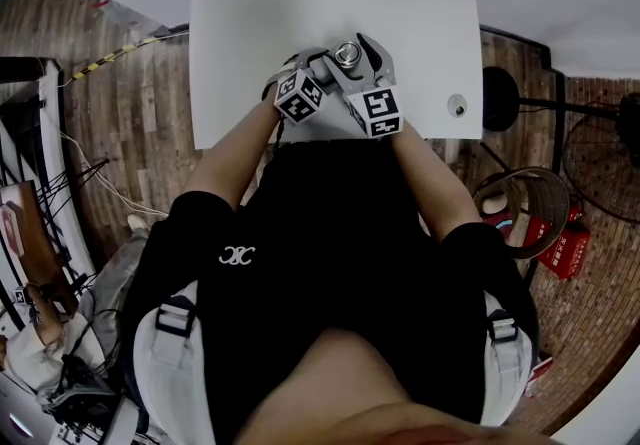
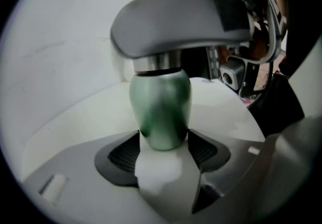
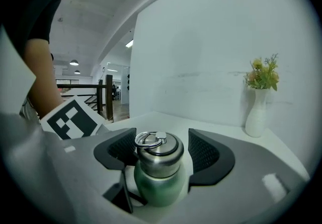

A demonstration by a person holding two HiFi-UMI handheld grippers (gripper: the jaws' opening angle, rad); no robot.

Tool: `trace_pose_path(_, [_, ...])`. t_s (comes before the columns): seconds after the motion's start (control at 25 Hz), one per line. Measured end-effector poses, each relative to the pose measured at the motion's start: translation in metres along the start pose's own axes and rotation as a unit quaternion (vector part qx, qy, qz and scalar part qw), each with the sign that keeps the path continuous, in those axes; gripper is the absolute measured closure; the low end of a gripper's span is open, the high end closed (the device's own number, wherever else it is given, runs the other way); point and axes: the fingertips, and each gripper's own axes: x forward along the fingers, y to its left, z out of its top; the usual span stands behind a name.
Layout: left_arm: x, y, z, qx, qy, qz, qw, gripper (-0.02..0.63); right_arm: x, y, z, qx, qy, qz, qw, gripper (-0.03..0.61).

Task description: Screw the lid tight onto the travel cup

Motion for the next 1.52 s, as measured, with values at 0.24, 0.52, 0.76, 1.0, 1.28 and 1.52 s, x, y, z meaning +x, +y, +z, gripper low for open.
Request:
trace_pose_path(0.24, [-0.020, 0.004, -0.005, -0.042, -0.015, 0.026, 0.9986, 0.262, -0.032, -0.008, 0.030, 0.021, -0.038, -0.001, 0.999, 0.281])
trace_pose_path(0.52, [-0.083, 0.024, 0.012, -0.116, -0.094, 0.090, 0.9847, 0.303, -0.069, -0.026, 0.068, 0.057, -0.104, -0.063, 0.991, 0.285])
trace_pose_path(0.76, [-0.172, 0.067, 0.063, -0.151, -0.190, 0.219, 0.9450, 0.481, -0.091, -0.041, 0.100, 0.064, -0.140, -0.152, 0.976, 0.325])
trace_pose_path(1.0, [-0.254, 0.093, 0.112, -0.133, -0.254, 0.311, 0.9063, 0.499, -0.108, -0.037, 0.139, 0.040, -0.162, -0.214, 0.962, 0.428])
trace_pose_path(1.28, [-0.304, 0.101, 0.138, -0.111, -0.268, 0.358, 0.8874, 0.557, -0.124, -0.031, 0.178, -0.007, -0.205, -0.250, 0.946, 0.575])
trace_pose_path(1.52, [-0.308, 0.087, 0.137, -0.143, -0.254, 0.343, 0.8927, 0.558, -0.126, -0.028, 0.174, 0.012, -0.184, -0.242, 0.953, 0.575])
